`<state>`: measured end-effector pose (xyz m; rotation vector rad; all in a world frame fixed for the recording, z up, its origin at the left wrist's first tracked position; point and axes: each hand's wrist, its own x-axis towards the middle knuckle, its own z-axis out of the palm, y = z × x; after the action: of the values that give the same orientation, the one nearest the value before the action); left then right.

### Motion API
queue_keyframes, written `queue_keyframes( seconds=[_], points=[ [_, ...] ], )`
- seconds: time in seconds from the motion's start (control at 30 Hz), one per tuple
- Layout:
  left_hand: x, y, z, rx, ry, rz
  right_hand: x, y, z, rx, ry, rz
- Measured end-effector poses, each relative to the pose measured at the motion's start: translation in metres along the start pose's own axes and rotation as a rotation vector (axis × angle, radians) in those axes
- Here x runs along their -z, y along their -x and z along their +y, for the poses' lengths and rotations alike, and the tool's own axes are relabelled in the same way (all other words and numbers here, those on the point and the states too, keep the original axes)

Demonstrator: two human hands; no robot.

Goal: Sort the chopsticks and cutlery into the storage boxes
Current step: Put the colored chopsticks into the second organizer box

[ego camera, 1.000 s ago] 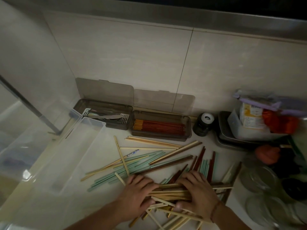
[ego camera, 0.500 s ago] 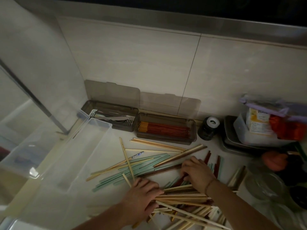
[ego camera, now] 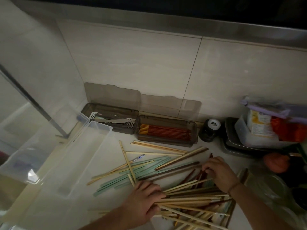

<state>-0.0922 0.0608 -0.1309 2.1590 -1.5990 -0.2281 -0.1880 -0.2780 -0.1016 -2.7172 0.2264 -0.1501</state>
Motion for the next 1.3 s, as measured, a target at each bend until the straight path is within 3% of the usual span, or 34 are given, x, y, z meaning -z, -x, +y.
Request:
queue_keyframes(
  seconds=[0.3,0.4,0.5,0.67,0.8,0.83,0.93,1.0,1.17,1.3],
  points=[
    [0.004,-0.003,0.001,-0.02,-0.053,-0.005,0.056,0.022,-0.01,-0.43,-0.366,0.239],
    [0.012,-0.013,0.006,0.064,0.008,0.01,0.08,0.033,-0.017,-0.455,-0.474,0.34],
    [0.036,-0.04,0.02,0.167,0.065,0.142,0.097,0.035,-0.035,-0.456,-0.634,0.446],
    [0.074,-0.083,0.026,0.132,-0.014,0.294,0.09,0.025,-0.063,-0.503,-0.746,0.444],
    [0.086,-0.084,-0.002,0.084,0.015,0.268,0.074,0.018,-0.074,-0.435,-0.791,0.383],
    [0.089,-0.082,-0.008,0.072,-0.011,0.264,0.071,0.014,-0.077,-0.371,-0.71,0.349],
    [0.098,-0.085,-0.02,0.016,-0.122,0.298,0.066,-0.006,-0.093,-0.018,-0.022,0.228],
    [0.102,-0.091,-0.024,0.001,-0.179,0.311,0.058,-0.027,-0.106,0.205,0.217,0.225],
    [0.111,-0.101,-0.047,0.147,-0.106,0.375,0.041,-0.087,-0.106,0.337,0.381,0.327],
    [0.117,-0.103,-0.066,0.473,0.047,0.417,0.031,-0.131,-0.083,0.241,0.392,0.36]
  ],
)
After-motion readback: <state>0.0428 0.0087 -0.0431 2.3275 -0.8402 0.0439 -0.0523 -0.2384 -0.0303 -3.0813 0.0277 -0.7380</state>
